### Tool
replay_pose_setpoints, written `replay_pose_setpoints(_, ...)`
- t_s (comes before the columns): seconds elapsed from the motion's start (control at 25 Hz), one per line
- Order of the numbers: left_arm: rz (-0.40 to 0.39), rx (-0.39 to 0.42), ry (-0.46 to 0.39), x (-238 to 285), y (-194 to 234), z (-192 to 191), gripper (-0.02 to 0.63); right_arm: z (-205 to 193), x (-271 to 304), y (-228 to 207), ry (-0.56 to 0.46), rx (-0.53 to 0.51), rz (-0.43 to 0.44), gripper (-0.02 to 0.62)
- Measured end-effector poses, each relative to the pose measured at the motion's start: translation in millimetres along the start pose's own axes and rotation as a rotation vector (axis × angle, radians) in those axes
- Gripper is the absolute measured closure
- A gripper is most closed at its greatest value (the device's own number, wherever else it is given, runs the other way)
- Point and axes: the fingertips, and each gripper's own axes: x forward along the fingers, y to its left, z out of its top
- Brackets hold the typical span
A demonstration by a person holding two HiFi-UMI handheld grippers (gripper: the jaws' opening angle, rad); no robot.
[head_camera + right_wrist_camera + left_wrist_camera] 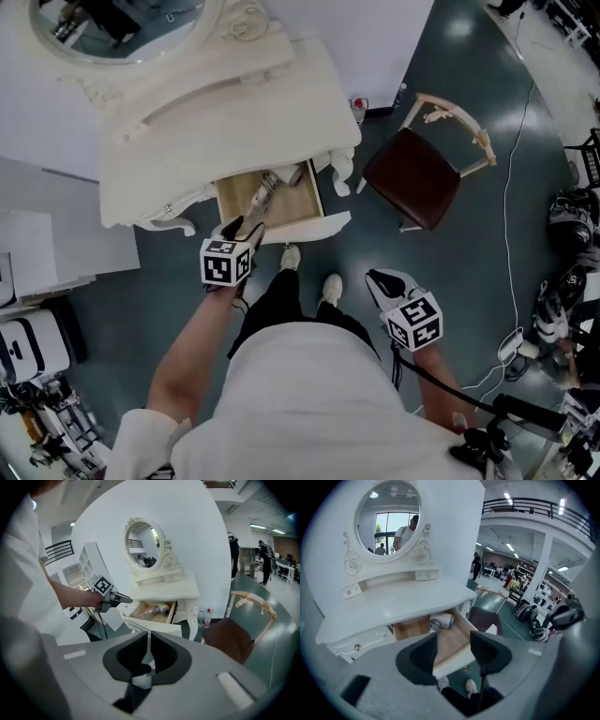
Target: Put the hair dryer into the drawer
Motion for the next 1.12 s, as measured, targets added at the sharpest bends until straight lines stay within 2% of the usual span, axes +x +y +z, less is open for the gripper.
replay_pose_setpoints(0.16, -0.058, -0.025, -0.011, -39.3, -30.9, -16.8, 0.455, -0.9, 8.9, 12.5, 0.028, -0.056, 0.051, 0.595)
replay_pose_setpoints(0.4, -0.165, -0.041, -0.064, -89.6, -73.6, -27.8, 0.604, 6.1, 11.0, 42.0, 0.032, -0.108, 0.095, 0.595)
replay_pose_setpoints(0.68, -0.320, -0.019, -0.097, -142.9, -101.7, -46.1, 0.604, 7.9, 33.8, 97.7, 0.049, -0.168, 0.140, 0.595)
replay_pose_setpoints(0.88, -0.366, 0.011, -0.088, -197.5, -105.3, -90.5, 0.604, -0.1, 43.4, 162.9, 0.059, -0.213, 0.169, 0.595)
replay_pose_setpoints(1.12, -0.418, -0.019, -0.091, -267.3, -100.1, -151.8, 0.604, -20.2, 44.5, 245.9, 0.089, -0.261, 0.189, 0.595)
